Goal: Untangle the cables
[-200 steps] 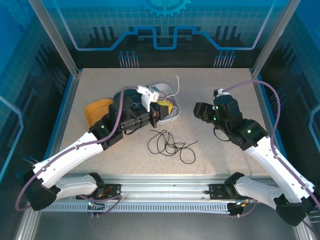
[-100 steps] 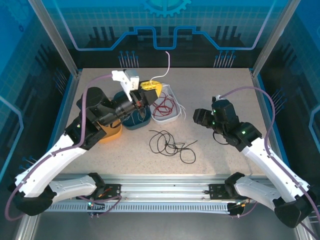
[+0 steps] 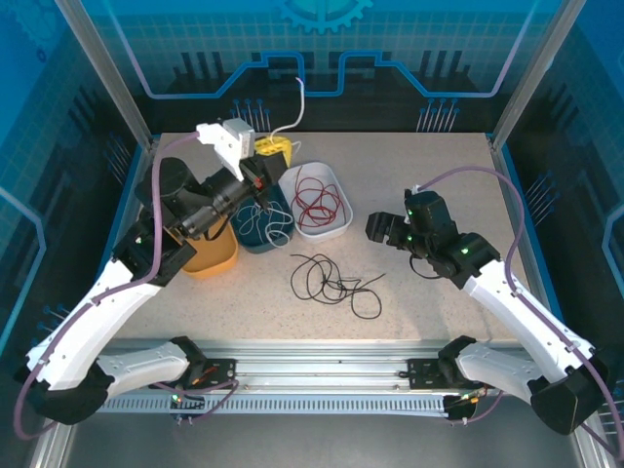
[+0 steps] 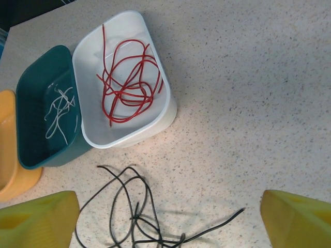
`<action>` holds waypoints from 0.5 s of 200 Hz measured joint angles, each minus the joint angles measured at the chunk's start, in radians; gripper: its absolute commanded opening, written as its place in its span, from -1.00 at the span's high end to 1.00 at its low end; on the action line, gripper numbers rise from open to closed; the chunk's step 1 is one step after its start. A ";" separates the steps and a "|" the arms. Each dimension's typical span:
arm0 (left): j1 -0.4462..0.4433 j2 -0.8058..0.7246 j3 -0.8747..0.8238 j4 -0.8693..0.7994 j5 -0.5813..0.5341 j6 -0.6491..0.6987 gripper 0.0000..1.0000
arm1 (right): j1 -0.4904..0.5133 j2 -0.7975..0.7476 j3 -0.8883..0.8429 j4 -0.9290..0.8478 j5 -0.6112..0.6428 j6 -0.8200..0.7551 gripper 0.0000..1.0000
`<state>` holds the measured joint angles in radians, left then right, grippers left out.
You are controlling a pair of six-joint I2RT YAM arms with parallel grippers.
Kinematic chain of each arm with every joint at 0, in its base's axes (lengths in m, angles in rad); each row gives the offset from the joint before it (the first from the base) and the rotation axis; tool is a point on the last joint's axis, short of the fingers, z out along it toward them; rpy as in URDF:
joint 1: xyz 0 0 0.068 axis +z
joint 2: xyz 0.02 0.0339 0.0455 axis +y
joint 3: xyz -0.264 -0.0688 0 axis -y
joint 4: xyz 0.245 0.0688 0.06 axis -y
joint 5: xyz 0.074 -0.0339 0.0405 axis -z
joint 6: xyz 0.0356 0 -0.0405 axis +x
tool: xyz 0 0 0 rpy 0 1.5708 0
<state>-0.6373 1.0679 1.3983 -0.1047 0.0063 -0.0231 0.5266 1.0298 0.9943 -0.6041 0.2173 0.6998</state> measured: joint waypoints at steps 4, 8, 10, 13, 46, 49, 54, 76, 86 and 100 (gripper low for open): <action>0.017 0.001 0.000 -0.004 -0.002 0.000 1.00 | 0.000 -0.002 0.000 0.000 0.002 0.005 -0.99; 0.034 0.003 0.000 -0.007 -0.003 0.000 1.00 | 0.000 -0.003 0.000 -0.001 0.003 0.002 -0.99; 0.040 0.003 0.000 -0.007 -0.003 -0.001 1.00 | 0.000 -0.005 0.000 -0.001 0.005 0.003 -0.99; 0.052 0.005 0.000 -0.008 -0.002 -0.001 1.00 | 0.000 -0.006 0.000 -0.001 0.006 0.002 -0.99; 0.184 0.031 -0.007 -0.015 -0.002 -0.003 1.00 | -0.003 -0.018 0.000 -0.009 0.013 0.002 -0.99; 0.193 0.034 -0.008 -0.016 -0.002 -0.003 1.00 | -0.004 -0.018 0.000 -0.010 0.014 0.002 -0.99; 0.208 0.040 -0.010 -0.018 -0.002 -0.003 1.00 | -0.005 -0.018 0.000 -0.011 0.015 0.002 -0.99; 0.264 0.079 -0.014 -0.022 -0.001 -0.005 1.00 | -0.005 -0.018 0.000 -0.020 0.019 0.002 -0.99; 0.287 0.099 -0.016 -0.024 0.003 -0.011 1.00 | -0.005 -0.018 0.000 -0.026 0.022 0.002 -0.99; 0.319 0.122 -0.027 -0.029 0.009 -0.034 1.00 | -0.005 -0.018 0.000 -0.030 0.029 0.002 -0.99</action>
<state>-0.3180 1.1896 1.3716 -0.1341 0.0154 -0.0566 0.5213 1.0115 0.9943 -0.6342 0.2466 0.7021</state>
